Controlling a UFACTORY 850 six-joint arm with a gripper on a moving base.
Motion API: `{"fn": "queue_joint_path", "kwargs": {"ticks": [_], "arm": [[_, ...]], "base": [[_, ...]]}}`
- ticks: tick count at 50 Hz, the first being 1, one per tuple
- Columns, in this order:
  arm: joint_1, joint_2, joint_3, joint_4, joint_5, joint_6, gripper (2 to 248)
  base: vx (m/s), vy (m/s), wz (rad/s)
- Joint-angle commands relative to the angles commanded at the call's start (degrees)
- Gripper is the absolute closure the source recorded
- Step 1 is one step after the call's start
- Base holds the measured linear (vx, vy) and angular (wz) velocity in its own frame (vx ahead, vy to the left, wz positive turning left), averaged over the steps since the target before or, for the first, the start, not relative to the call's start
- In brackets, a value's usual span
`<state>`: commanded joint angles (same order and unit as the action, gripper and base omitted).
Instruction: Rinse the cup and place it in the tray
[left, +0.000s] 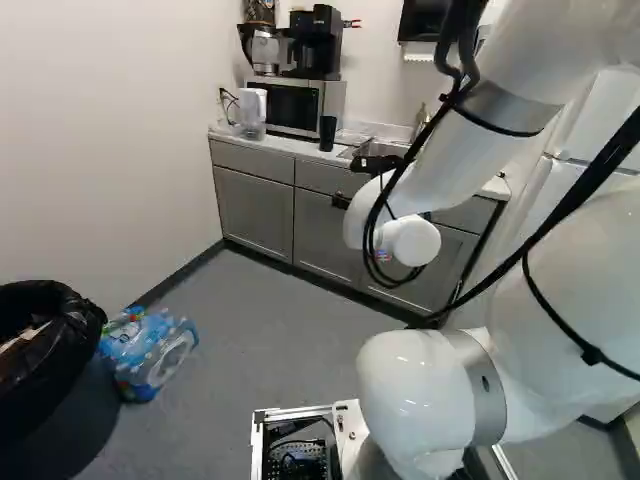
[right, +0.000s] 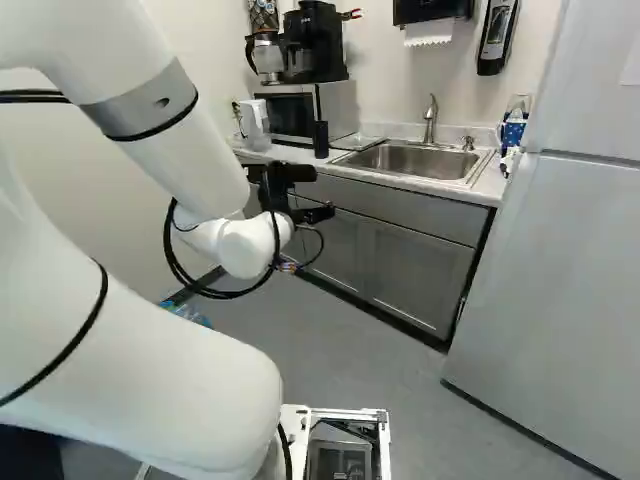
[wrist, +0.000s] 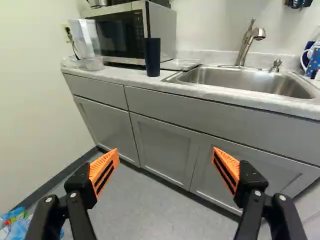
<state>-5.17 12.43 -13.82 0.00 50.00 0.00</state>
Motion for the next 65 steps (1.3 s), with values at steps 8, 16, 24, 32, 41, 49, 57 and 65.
{"fn": "queue_joint_path", "kwargs": {"ticks": [8,16,24,32,41,49,57,65], "arm": [[-1.0,-0.2,-1.3,0.0,0.0,0.0,3],[-2.0,-0.4,-2.6,0.0,0.0,0.0,3],[-3.0,-0.6,-3.9,0.0,0.0,0.0,3],[-4.0,-0.9,-5.2,0.0,-0.3,0.0,3],[-5.0,-1.2,-6.7,0.0,-1.1,0.0,3],[-5.9,-1.3,-7.9,0.0,-2.0,0.0,3],[-6.9,-1.4,-9.1,0.0,-3.1,0.0,3],[-7.8,-1.6,-10.3,0.0,-4.4,0.0,3]], "base": [[0.0,0.0,0.0],[0.0,0.0,0.0],[0.0,0.0,0.0],[0.0,0.0,0.0],[0.0,0.0,0.0],[0.0,0.0,0.0],[0.0,0.0,0.0],[0.0,0.0,0.0]]}}
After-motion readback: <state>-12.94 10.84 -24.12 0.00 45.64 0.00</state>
